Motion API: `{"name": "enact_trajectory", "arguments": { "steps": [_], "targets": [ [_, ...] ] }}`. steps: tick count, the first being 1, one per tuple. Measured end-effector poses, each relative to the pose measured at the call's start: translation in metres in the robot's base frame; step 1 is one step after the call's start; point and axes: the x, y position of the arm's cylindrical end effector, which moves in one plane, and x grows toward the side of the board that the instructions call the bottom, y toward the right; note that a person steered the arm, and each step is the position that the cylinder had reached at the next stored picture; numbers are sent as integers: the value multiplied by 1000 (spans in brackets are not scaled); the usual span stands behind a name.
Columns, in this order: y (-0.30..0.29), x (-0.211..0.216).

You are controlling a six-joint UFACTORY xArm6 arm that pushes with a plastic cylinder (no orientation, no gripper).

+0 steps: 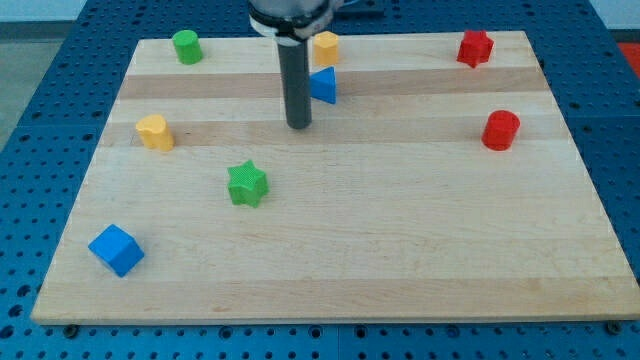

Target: Push the blue traingle closer to the green star

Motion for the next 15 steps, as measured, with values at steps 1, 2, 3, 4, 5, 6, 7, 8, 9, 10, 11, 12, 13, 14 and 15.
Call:
{"name": "enact_trajectory", "arguments": {
  "steps": [1,2,3,4,5,6,7,8,9,10,11,12,13,14,15],
  "targets": [
    [-21,-27],
    [-33,-52],
    [-23,-74],
    [2,-76],
    [30,-76],
    [55,-75],
    [59,-60],
    [64,-41],
    [84,-38],
    [93,-23],
    [85,-12],
    [64,-12],
    [61,-1],
    [61,17],
    [51,27]
  ]
}}
